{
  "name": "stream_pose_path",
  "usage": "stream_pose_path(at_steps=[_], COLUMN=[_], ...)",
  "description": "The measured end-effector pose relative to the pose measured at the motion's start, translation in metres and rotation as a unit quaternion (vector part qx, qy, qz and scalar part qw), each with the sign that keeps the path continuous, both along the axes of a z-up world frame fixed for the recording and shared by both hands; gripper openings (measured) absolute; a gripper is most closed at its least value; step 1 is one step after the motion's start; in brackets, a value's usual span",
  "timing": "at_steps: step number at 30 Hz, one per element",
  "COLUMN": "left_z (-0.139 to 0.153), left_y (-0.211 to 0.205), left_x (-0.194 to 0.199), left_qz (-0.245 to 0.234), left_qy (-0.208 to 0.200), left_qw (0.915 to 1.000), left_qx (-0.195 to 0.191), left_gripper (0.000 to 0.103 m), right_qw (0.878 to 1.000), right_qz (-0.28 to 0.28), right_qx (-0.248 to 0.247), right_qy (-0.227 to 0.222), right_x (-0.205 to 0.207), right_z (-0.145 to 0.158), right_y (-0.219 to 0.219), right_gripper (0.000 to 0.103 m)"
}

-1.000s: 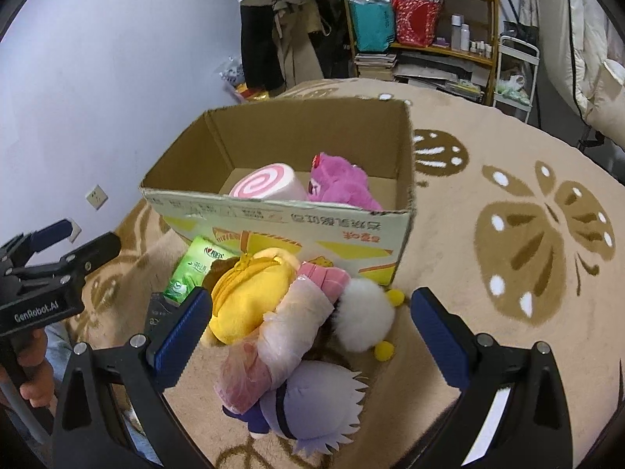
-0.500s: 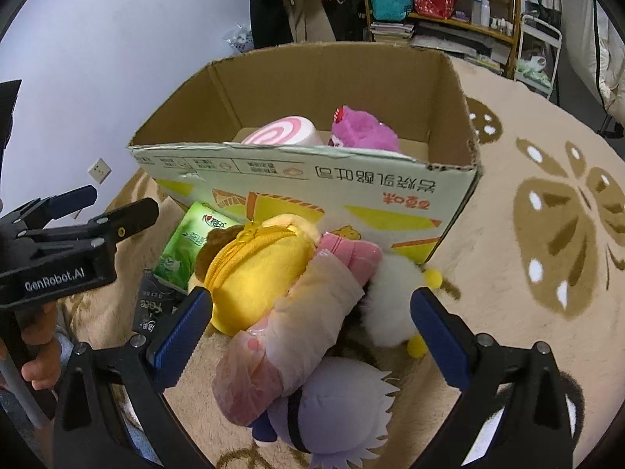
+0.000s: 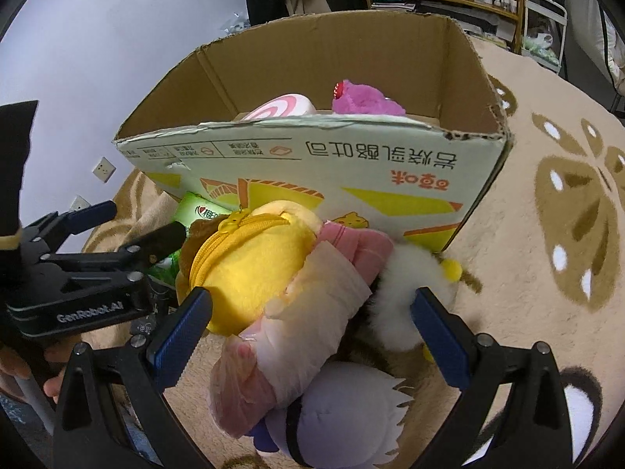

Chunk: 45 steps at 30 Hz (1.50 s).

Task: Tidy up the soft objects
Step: 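Grasp the green tissue pack with the left tool while the right tool grasps the pink wrapped item, then lift the tissue pack and pink item over the box and release both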

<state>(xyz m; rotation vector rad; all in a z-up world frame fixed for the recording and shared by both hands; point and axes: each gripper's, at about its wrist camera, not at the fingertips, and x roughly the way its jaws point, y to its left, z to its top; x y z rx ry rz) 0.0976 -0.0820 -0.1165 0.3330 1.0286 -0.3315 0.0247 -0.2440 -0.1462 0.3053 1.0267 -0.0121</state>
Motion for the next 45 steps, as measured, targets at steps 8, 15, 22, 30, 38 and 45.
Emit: stream_pose_path(at_steps=[8,15,22,30,38,45], left_z=[-0.015,-0.022,-0.022,-0.015,0.007,0.02], left_y=[-0.009,-0.005,-0.01,-0.007,0.007,0.018], left_x=[0.002,0.008,0.002,-0.006,-0.023,-0.036], left_qz=[-0.017,-0.023,-0.048,-0.038,-0.021,0.0], left_qy=[0.019,0.054,0.071,0.048,-0.018,-0.044], left_qw=[0.9996,0.9979,0.9954,0.9978,0.9995,0.9989], left_qx=[0.012,-0.025,-0.044,-0.027,-0.013,-0.013], left_gripper=[0.099,0.083,0.044,0.038,0.035,0.034], right_qw=[1.0,1.0,0.999,0.999,0.999,0.998], right_qz=[0.001,0.011,0.042,0.037,0.034,0.02], right_qx=[0.008,0.006,0.013,0.036,0.032,0.057], right_qy=[0.009,0.01,0.026,0.018,-0.001,-0.013], right_x=[0.002,0.001,0.004,0.0,-0.009,-0.016], right_z=[-0.003,-0.002,-0.005,-0.007,0.01,0.015], right_y=[-0.002,-0.001,0.009,0.005,0.003,-0.012], right_gripper=[0.103,0.093,0.049,0.033,0.03,0.027])
